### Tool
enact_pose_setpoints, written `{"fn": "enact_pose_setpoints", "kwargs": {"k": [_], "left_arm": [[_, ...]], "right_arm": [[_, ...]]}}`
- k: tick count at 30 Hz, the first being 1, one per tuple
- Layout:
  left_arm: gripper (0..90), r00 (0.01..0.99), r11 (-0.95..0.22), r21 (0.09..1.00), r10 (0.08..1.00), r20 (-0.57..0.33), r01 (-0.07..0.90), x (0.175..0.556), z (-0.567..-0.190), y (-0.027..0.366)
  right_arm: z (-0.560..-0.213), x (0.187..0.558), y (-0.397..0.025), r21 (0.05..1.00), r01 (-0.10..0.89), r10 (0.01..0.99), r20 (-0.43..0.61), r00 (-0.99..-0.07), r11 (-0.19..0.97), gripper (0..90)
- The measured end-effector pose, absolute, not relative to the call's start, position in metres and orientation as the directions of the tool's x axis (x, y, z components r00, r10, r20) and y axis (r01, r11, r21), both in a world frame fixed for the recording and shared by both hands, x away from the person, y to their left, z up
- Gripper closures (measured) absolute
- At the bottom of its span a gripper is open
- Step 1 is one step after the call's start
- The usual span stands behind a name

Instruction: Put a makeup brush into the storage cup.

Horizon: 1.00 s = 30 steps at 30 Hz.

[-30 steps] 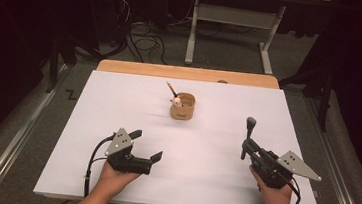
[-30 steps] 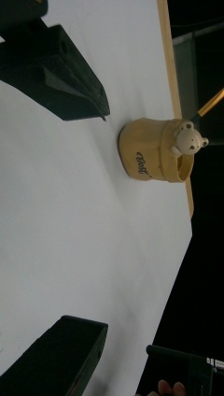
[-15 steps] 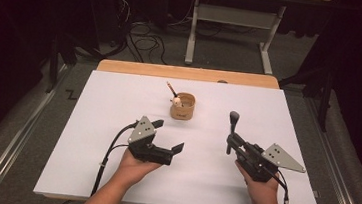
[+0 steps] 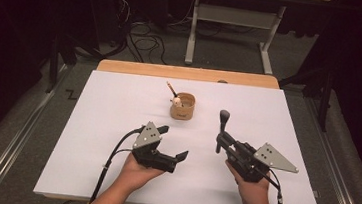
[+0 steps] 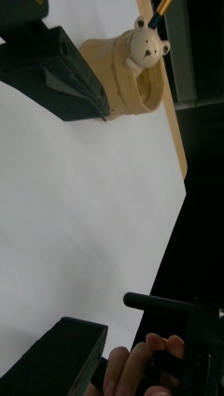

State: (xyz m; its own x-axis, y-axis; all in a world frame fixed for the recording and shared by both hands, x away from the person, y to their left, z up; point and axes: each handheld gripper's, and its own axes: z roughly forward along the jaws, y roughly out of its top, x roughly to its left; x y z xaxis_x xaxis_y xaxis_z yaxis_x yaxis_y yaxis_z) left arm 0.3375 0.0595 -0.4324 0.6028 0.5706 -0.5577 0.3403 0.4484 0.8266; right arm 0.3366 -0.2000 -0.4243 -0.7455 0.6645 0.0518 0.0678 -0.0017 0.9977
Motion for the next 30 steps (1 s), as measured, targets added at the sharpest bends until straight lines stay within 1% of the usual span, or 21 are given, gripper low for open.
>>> {"fn": "enact_pose_setpoints", "kwargs": {"k": [4,11,21,30], "left_arm": [[2.2,0.611,0.45,0.82,0.553,-0.567,0.354,0.335,-0.432,0.056],[4.4,0.611,0.467,0.806,0.534,-0.584,0.363,0.334,-0.43,0.056],[10.8,0.623,0.484,0.794,0.505,-0.597,0.369,0.331,-0.428,0.057],[12.9,0.623,0.506,0.782,0.491,-0.609,0.365,0.329,-0.423,0.06]], "right_arm": [[-0.434,0.333,-0.193,0.997,0.067,0.65,0.035,-0.759,0.024,80.3],[-0.446,0.331,-0.179,0.994,0.095,0.622,0.041,-0.782,0.053,80.3],[-0.456,0.331,-0.168,0.99,0.104,0.595,0.024,-0.803,0.1,80.3],[-0.459,0.328,-0.163,0.988,0.114,0.591,0.033,-0.806,0.1,80.3]]}}
